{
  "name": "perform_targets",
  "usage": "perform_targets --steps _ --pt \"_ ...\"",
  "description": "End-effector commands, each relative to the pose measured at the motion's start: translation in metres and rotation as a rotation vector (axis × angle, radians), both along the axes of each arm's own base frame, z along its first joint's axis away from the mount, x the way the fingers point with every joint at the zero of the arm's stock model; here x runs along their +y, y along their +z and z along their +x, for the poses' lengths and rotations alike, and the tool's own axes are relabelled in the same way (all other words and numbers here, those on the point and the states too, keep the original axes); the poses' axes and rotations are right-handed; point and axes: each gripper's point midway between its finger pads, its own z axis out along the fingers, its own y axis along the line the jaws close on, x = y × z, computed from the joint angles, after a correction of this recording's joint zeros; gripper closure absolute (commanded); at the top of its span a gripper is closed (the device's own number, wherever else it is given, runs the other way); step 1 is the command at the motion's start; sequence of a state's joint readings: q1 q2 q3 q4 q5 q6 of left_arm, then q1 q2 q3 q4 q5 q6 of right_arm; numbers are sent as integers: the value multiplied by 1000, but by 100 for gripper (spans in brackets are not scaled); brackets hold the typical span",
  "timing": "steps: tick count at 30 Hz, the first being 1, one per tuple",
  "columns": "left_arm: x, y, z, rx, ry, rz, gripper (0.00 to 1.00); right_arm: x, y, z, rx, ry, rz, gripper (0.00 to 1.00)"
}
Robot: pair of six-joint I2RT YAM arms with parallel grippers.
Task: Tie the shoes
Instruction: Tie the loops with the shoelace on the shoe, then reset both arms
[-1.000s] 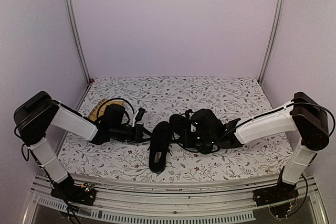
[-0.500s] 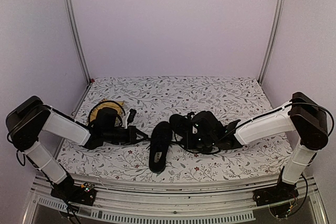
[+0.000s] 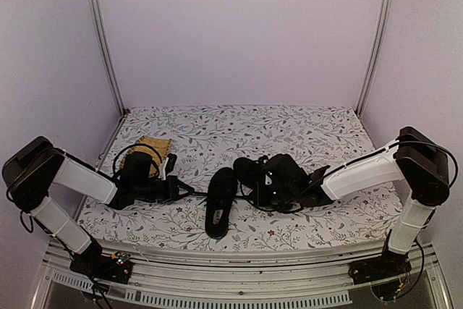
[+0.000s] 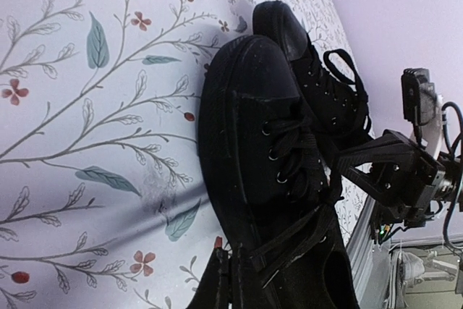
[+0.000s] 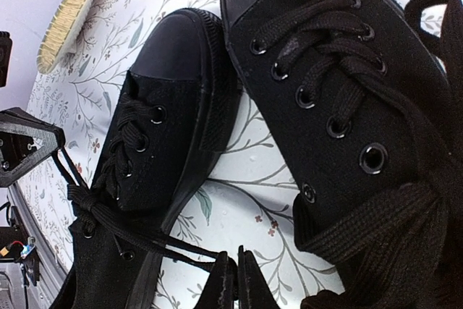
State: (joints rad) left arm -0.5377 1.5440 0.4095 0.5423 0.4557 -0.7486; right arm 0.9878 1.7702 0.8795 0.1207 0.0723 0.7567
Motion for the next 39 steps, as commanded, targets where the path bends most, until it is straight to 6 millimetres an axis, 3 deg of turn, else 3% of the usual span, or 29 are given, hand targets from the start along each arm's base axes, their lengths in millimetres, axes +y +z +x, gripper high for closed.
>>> perform_targets --steps 1,15,18,21,22,23,24,25,27,30,33,36,39 --pt "14 -2 7 -11 53 15 100 -25 -25 5 31 -65 -85 98" --pt "29 -13 8 14 94 30 100 -32 -31 5 43 -85 -97 98" --pt "29 -11 7 7 86 23 100 -31 -26 6 30 -79 -90 98" --pt "20 1 9 -32 36 -4 100 -18 -10 6 -14 -13 -33 98" --pt "15 8 9 -55 5 -11 94 -11 -1 4 -31 28 -1 98" --pt "10 16 10 -84 -28 -17 75 -1 10 2 -55 86 30 94" --pt "6 25 12 -109 -53 -16 56 7 21 -1 -87 152 50 82" --pt "5 34 14 -137 -65 -10 44 15 32 -4 -104 200 76 69" --pt "6 53 19 -184 -69 17 33 24 55 -9 -148 274 115 46" --pt "12 90 34 -297 -45 57 24 29 94 -11 -226 336 151 29" --pt "13 116 44 -353 -50 74 20 26 116 -5 -277 343 115 21" --pt "15 124 60 -355 -40 96 20 12 125 13 -291 304 75 14" --pt "28 126 82 -348 8 105 19 -16 131 42 -283 223 81 11"
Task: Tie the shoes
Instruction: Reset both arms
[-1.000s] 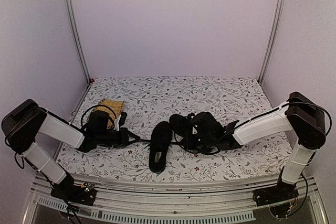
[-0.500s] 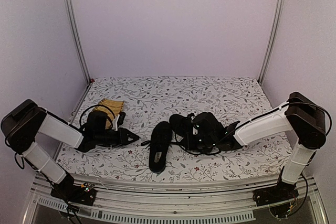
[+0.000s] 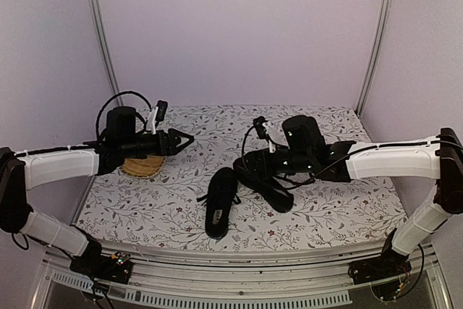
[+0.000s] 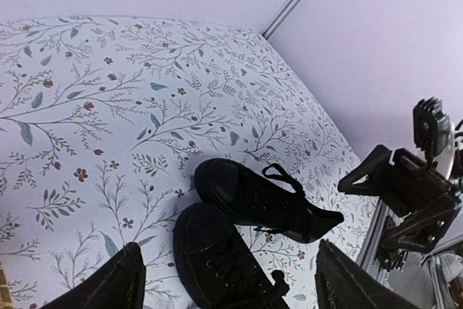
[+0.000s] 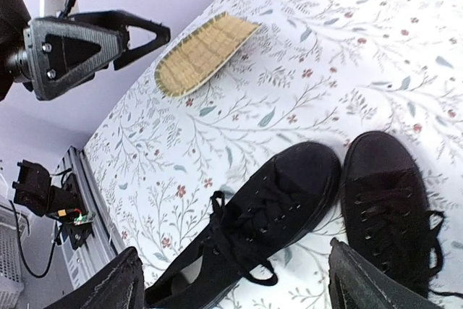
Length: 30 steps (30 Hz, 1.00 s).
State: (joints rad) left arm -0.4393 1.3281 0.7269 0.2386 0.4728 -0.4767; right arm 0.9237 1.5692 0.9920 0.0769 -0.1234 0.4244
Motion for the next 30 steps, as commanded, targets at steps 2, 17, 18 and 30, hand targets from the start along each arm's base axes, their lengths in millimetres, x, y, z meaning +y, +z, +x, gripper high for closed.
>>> perform_targets --steps 2,17,18,30 --pt "47 -21 38 60 129 66 19 -64 2 52 14 -145 -37 9" --pt "293 -16 20 -125 865 148 18 -345 0 104 -160 -795 -72 3" --pt "303 -19 16 -144 916 181 18 -356 3 101 -195 -827 -81 2" --pt "308 -15 -12 -433 1021 250 13 -411 -7 73 -494 -1052 -210 1"
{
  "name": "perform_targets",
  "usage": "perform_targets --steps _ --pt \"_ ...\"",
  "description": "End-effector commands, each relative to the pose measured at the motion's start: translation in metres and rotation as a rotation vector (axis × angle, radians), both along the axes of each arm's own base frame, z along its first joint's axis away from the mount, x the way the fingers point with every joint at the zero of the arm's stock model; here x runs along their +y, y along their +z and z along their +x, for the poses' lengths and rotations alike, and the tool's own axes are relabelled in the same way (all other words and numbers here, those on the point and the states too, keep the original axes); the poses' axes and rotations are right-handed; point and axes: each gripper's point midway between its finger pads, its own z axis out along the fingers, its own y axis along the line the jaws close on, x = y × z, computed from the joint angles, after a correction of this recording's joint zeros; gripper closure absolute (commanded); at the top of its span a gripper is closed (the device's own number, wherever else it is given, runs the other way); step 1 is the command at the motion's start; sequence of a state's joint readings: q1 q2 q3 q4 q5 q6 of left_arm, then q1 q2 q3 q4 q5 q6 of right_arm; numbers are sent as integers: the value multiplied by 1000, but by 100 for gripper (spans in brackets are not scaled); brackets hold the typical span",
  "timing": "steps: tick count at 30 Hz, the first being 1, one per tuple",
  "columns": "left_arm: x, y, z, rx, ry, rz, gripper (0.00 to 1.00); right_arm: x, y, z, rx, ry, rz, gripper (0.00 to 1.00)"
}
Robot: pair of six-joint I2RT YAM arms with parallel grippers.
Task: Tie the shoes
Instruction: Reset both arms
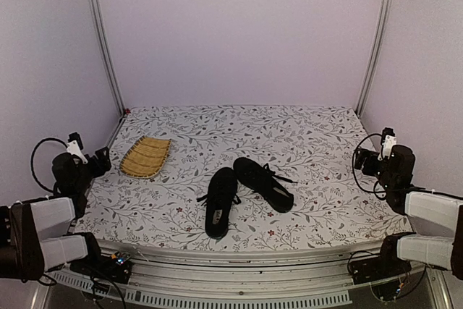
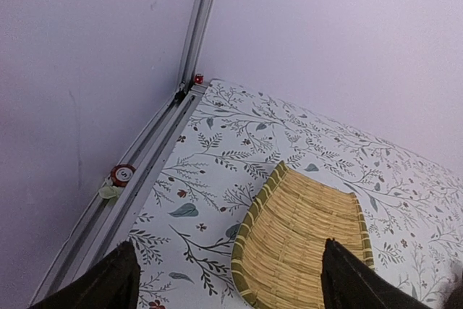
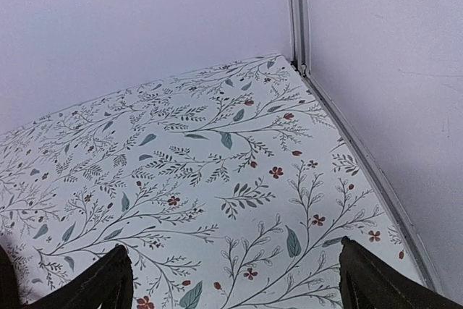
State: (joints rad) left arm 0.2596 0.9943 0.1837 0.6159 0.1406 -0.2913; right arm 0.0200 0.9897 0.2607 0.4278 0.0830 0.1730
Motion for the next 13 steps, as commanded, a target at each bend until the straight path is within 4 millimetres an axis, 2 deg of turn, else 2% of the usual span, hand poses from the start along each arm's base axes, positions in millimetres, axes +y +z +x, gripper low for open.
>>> perform_targets --steps 1,4,8,13 --pt "3 34 -3 -162 50 85 13 -14 25 10 -134 -61 -79 1" --pt "-4 33 -1 -156 38 117 12 -11 20 16 -132 -50 -74 1" --pt "-28 29 0 -162 -21 188 12 -10 13 22 -121 -43 -74 1" --pt "-29 32 0 -174 6 192 11 -9 11 26 -111 -30 -85 1"
